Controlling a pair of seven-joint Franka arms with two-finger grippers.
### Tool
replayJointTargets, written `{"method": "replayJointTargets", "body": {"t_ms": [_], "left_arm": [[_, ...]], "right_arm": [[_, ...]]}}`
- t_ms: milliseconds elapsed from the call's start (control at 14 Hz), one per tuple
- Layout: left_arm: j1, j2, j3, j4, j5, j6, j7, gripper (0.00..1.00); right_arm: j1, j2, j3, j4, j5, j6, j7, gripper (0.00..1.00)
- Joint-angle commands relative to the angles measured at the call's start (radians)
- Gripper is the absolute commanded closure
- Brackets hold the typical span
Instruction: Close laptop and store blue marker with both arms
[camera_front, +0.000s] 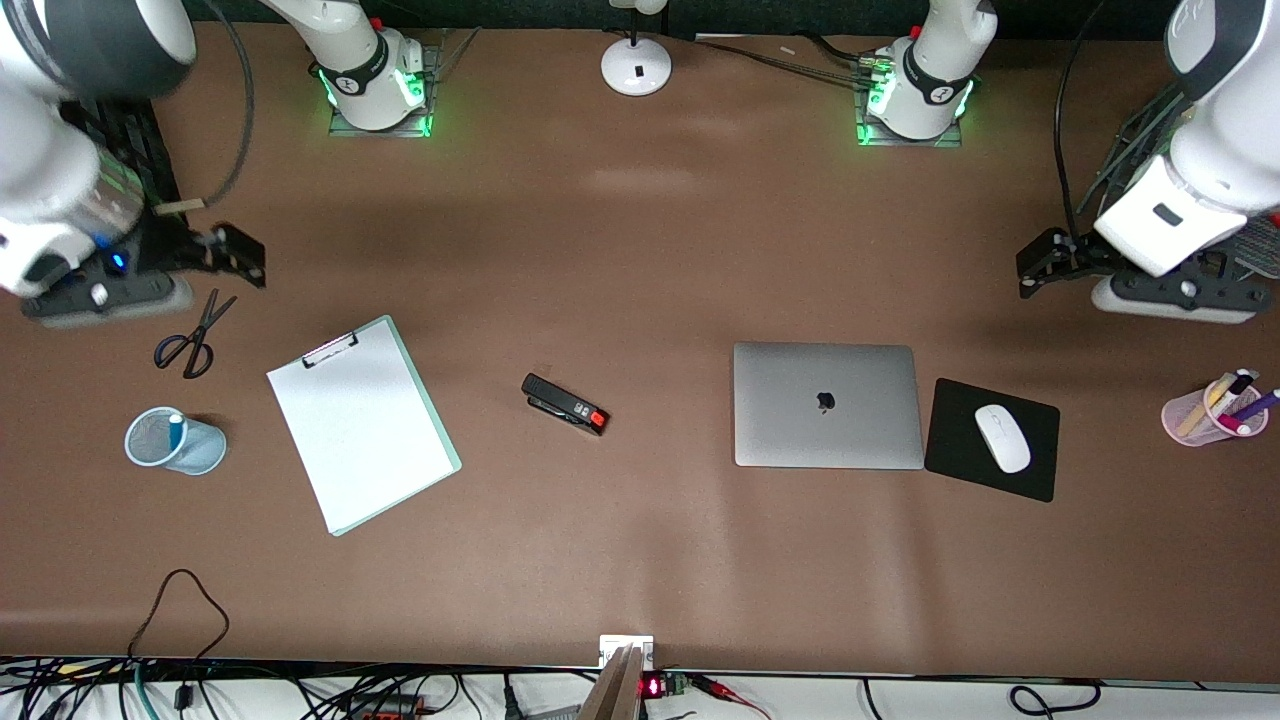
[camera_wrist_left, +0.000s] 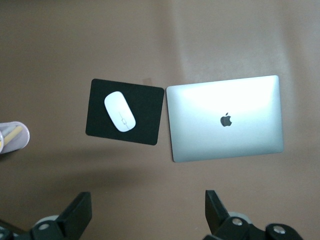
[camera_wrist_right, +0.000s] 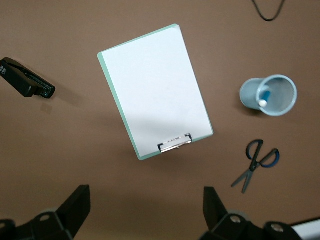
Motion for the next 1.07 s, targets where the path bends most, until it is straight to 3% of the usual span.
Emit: {"method": "replayJointTargets", "body": {"t_ms": [0, 286, 429, 643, 1000], "left_arm": [[0.006, -0.039, 0.009, -0.052, 0.001, 0.005, 0.021, 0.0], [0.011, -0.03, 0.003, -0.024, 0.002, -0.024, 0.021, 0.0], [0.011, -0.031, 0.0, -0.023, 0.001, -0.024, 0.021, 0.0], [0.007, -0.026, -0.002, -0.01, 0.001, -0.026, 0.018, 0.0], [0.004, -0.025, -0.003, -0.007, 0.001, -0.036, 0.017, 0.0]], "right_arm": [[-0.046, -0.094, -0.002, -0.081, -0.002, 0.031, 0.014, 0.0], [-0.057, -0.017, -0.024, 0.059, 0.027, 0.031, 0.003, 0.0], [-0.057, -0.015, -0.028, 0.067, 0.082, 0.017, -0.002, 0.0], [-0.042, -0.011, -0.018, 0.075, 0.085, -0.052, -0.002, 0.0], [-0.046, -0.002, -0.022, 0.074, 0.084, -0.055, 0.009, 0.0]]}}
